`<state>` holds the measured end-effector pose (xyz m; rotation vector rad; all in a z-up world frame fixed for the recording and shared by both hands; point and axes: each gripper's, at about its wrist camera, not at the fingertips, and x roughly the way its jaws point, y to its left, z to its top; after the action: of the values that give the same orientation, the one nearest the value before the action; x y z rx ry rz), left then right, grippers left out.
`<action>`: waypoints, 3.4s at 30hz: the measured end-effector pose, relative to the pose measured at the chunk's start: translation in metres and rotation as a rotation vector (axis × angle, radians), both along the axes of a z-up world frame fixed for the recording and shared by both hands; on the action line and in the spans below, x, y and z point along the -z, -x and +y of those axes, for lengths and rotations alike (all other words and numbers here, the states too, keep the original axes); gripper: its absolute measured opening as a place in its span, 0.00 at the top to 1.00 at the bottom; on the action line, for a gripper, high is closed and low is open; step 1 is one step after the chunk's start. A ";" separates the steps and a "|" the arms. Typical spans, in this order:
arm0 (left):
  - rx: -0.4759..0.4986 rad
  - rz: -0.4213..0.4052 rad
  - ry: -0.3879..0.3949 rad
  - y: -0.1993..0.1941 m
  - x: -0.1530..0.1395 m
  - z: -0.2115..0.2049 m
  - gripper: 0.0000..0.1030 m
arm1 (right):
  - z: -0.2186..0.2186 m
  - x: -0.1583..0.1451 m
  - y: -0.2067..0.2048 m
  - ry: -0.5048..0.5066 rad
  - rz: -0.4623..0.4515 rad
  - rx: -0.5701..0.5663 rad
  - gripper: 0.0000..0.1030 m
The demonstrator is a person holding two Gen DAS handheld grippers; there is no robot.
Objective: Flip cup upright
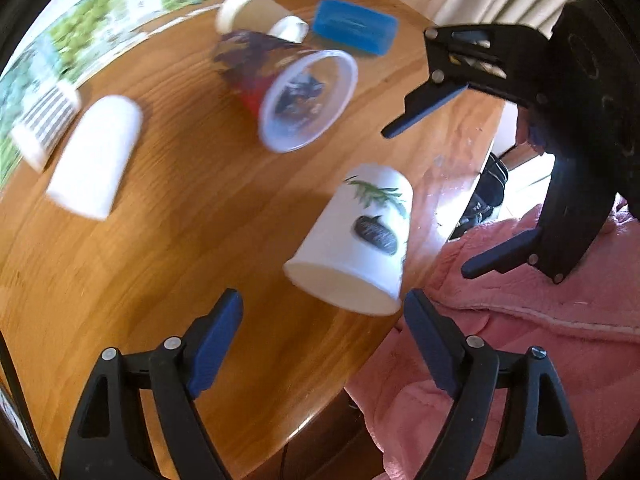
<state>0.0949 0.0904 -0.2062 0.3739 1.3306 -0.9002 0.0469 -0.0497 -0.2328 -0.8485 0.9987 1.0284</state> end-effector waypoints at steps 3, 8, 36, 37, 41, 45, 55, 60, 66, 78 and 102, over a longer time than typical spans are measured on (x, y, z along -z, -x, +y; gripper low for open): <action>-0.074 0.004 0.023 0.001 -0.009 0.021 0.17 | 0.012 0.004 0.001 0.005 -0.005 -0.046 0.08; -0.266 0.002 0.055 0.008 -0.020 0.041 0.17 | 0.031 0.014 0.003 0.026 0.001 -0.115 0.11; -0.844 -0.139 0.183 0.007 -0.044 0.099 0.17 | 0.043 0.035 0.019 -0.011 -0.104 0.031 0.30; -0.841 -0.143 0.186 0.006 -0.046 0.098 0.17 | 0.041 0.032 0.018 -0.037 -0.108 0.071 0.30; -0.824 -0.154 0.187 -0.002 -0.051 0.091 0.17 | 0.030 0.019 0.011 -0.157 -0.125 0.255 0.30; -0.783 -0.169 0.176 -0.010 -0.058 0.078 0.17 | 0.017 0.010 -0.007 -0.285 -0.120 0.457 0.30; -0.667 -0.195 0.129 -0.020 -0.070 0.044 0.17 | -0.017 0.009 -0.024 -0.485 -0.197 0.744 0.30; -0.611 -0.226 0.098 -0.022 -0.074 0.029 0.17 | -0.039 0.011 -0.030 -0.594 -0.194 0.878 0.30; -0.531 -0.247 0.064 -0.023 -0.073 0.014 0.17 | -0.050 0.015 -0.026 -0.656 -0.223 0.958 0.30; -0.442 -0.246 0.069 -0.016 -0.074 -0.012 0.17 | -0.055 0.012 -0.005 -0.607 -0.254 0.972 0.21; -0.775 -0.407 0.177 -0.011 -0.141 -0.020 0.15 | -0.066 -0.131 0.010 -0.414 -0.197 0.997 0.16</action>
<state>0.1057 0.0705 -0.0653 -0.1062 0.8896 -0.2597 0.0368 -0.1161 -0.1015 -0.0450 0.8345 0.2537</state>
